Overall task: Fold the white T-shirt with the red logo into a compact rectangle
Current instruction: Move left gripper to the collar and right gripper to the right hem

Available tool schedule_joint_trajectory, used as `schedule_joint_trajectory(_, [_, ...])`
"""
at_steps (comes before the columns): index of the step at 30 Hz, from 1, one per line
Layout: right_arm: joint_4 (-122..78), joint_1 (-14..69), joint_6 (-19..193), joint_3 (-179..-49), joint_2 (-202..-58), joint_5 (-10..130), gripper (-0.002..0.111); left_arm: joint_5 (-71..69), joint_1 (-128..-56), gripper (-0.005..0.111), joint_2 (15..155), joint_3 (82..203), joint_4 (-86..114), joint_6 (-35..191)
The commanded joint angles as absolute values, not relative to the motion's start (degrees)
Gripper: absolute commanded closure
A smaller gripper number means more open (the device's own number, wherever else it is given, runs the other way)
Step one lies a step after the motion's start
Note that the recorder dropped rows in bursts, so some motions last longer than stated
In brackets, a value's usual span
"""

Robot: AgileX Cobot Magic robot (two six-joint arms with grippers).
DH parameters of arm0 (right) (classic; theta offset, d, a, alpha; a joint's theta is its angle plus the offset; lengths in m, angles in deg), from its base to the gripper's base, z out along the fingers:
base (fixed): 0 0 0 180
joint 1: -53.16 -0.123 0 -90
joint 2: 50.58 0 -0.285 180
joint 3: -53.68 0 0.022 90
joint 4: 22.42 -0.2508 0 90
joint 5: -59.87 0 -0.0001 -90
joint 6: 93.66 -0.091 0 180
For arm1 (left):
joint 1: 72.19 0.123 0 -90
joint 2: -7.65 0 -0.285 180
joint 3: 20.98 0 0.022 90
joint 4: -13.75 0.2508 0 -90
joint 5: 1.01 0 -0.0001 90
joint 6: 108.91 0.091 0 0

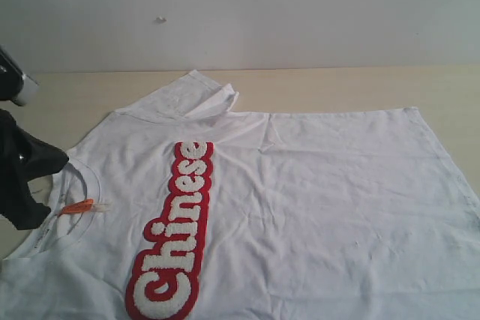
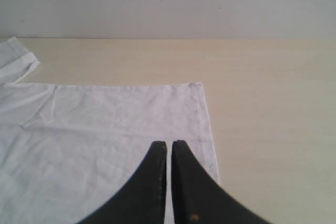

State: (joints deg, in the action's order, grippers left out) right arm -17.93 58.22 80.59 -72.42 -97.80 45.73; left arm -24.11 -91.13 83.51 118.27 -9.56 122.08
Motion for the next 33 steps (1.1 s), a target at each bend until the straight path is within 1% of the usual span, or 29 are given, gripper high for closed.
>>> schedule_joint_trajectory(1, [-17.9,58.1,80.7,-73.1,-98.1,46.0,0.103,-22.3,-91.5,0.107,87.2,118.8,-6.5,129.8])
schedule_joint_trajectory(7, [-17.9,58.1,80.7,-73.1,-98.1,46.2,0.103,-22.1,-91.5,0.107,88.5,118.8,-3.7,145.2])
schedule_joint_trajectory(10, [-17.9,58.1,80.5,-73.1,-98.1,46.2,0.103,-19.0,-91.5,0.107,89.4,119.3,-3.4,146.9])
schedule_joint_trajectory(12, [-18.1,58.1,79.8,-73.1,-98.1,46.2,0.103,-19.5,-91.5,0.107,91.0,121.0,-1.8,147.1])
schedule_joint_trajectory(16, [-21.8,58.1,78.3,-73.1,-98.1,46.2,0.103,-24.0,-91.3,0.107,95.1,124.6,3.9,147.8])
schedule_joint_trajectory(17, [-25.8,58.1,78.2,-73.1,-98.1,46.2,0.103,-26.6,-90.7,0.107,97.1,126.4,4.1,149.5])
schedule_joint_trajectory(21, [-26.7,58.1,79.4,-73.1,-98.1,46.7,0.103,-30.2,-89.1,0.107,101.3,129.0,4.1,153.4])
schedule_joint_trajectory(29, [-26.6,58.1,99.0,-73.1,-98.7,47.8,0.103,-33.0,-84.7,0.107,108.8,132.8,4.5,158.2])
schedule_joint_trajectory(32, [-26.6,58.1,105.4,-73.6,-101.0,46.8,0.108,-33.2,-84.2,0.107,110.9,134.2,6.2,161.1])
schedule_joint_trajectory(33, [-26.6,58.1,107.1,-74.2,-102.4,46.0,0.108,-33.3,-84.2,0.107,111.7,134.8,6.4,161.6])
